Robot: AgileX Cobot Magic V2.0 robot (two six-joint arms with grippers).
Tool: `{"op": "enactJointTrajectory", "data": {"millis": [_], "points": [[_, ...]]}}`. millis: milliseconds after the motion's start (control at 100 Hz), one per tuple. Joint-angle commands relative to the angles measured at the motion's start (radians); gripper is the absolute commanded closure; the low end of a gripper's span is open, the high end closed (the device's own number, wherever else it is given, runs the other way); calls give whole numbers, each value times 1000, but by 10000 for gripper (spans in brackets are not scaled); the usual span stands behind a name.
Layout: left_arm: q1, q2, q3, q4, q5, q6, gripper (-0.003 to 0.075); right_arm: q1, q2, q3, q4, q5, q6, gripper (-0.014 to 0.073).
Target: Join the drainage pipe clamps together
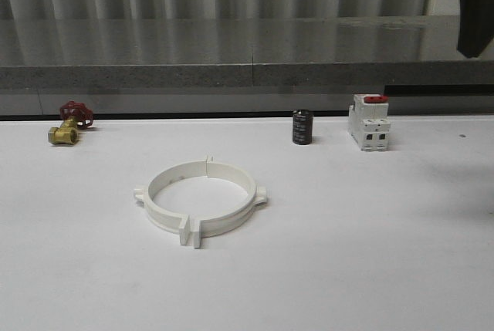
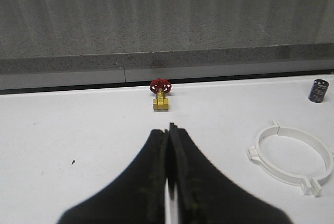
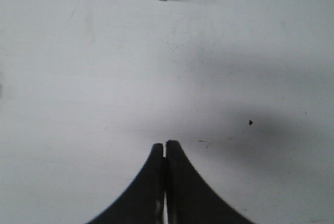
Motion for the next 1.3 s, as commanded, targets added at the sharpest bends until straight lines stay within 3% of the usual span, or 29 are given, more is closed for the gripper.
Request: {"op": "enactJointTrajectory", "data": {"millis": [0, 310, 600, 1290], "points": [[2, 14, -25, -9, -81, -3, 741, -50, -102, 50, 48, -103, -96, 658], [2, 14, -25, -9, -81, -3, 741, -164, -322, 331, 61, -243, -101, 658], [2, 14, -25, -9, -81, -3, 741, -165, -495, 488, 60, -363, -100, 658], [2, 14, -25, -9, -81, -3, 741, -165, -996, 963, 29, -906, -100, 658]]}}
